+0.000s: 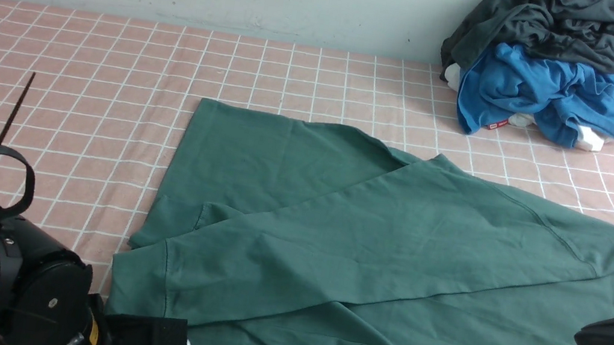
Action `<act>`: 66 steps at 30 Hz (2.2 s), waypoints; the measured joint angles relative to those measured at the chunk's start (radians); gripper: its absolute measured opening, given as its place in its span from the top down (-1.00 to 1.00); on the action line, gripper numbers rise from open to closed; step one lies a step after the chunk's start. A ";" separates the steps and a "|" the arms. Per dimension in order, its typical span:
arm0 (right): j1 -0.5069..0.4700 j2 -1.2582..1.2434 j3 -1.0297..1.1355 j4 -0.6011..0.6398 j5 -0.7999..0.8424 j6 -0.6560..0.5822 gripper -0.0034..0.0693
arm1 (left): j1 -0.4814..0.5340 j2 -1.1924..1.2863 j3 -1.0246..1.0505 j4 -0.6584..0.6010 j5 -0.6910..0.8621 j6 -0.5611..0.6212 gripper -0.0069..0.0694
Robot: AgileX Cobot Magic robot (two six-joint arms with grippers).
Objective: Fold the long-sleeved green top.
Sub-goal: Use both arms simultaneously to clamp the lower edge of the clothing fabric
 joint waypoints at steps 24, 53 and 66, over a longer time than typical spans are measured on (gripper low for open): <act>0.000 0.000 0.000 -0.002 0.000 0.000 0.94 | -0.102 0.001 -0.006 0.396 -0.055 -0.432 -0.15; 0.000 0.249 0.000 0.007 0.014 -0.158 -0.10 | -0.034 -0.091 -0.008 0.286 0.324 -0.494 0.79; 0.000 0.304 0.050 0.066 0.110 -0.255 -0.11 | 0.009 -0.091 -0.002 0.219 0.254 -0.481 0.79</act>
